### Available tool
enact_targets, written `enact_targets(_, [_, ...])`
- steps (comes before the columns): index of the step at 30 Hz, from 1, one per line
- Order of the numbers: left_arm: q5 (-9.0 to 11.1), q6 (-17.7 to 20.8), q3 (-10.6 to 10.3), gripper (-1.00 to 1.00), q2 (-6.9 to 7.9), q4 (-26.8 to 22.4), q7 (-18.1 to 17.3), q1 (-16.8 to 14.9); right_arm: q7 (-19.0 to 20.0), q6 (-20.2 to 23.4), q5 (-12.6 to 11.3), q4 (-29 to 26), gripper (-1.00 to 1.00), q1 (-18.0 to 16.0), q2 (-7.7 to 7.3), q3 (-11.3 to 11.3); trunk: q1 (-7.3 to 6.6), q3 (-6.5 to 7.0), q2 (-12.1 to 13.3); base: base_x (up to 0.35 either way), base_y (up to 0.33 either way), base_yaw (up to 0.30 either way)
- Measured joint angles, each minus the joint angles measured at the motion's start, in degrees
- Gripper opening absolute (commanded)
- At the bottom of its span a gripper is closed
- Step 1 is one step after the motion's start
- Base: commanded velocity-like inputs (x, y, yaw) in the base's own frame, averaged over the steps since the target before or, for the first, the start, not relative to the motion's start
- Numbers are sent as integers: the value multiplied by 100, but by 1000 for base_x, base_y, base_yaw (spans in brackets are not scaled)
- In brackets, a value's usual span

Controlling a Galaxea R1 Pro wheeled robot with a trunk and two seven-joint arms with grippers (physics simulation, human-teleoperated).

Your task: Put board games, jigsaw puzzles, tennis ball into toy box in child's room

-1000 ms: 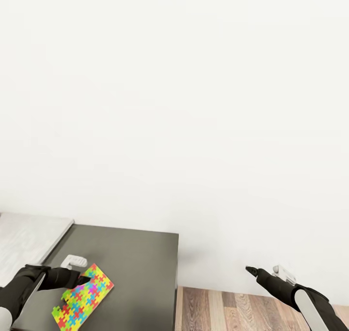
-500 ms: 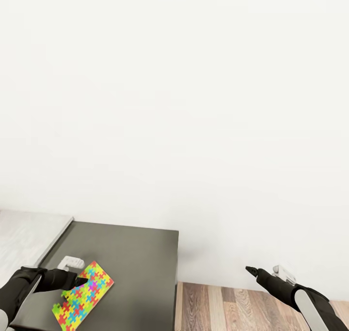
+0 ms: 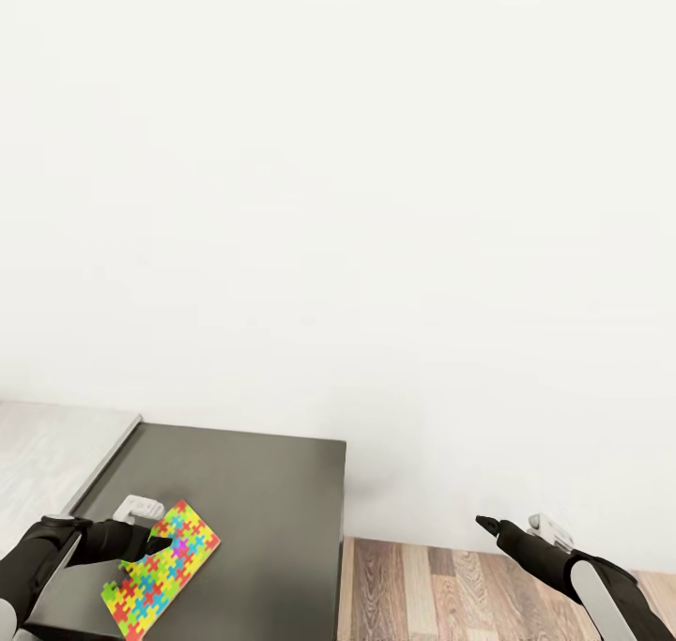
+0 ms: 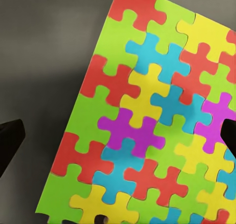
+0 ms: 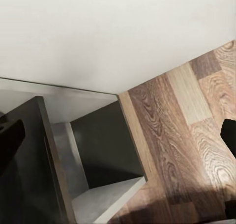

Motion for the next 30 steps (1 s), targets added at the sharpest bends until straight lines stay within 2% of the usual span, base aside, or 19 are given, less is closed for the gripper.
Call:
enact_targets(16, [1, -2, -9, 100, -6, -2, -1, 0, 1, -1, 4, 2, 100, 0, -9, 1, 0, -151, 0, 0, 0, 0])
enact_targets(21, [54, 13, -8, 100, -2, -3, -5, -5, 1, -1, 3, 0, 100, 0, -9, 0, -1, -197, -3, 0, -1, 0])
enact_targets(23, [82, 19, -4, 100, 1, -7, 1, -10, 1, -2, 3, -1, 100, -1, -9, 0, -2, -214, -5, 0, -100, 0])
enact_targets(26, [18, -15, -1, 100, 55, -60, 12, -8, 1, -12, 6, -8, 100, 0, -9, -1, -2, -235, -3, 0, -217, 0])
enact_targets(30, [41, -10, -7, 100, -2, -86, 0, -8, 5, -37, 10, -3, 100, -1, -8, 0, -2, -243, -4, 0, -111, 0])
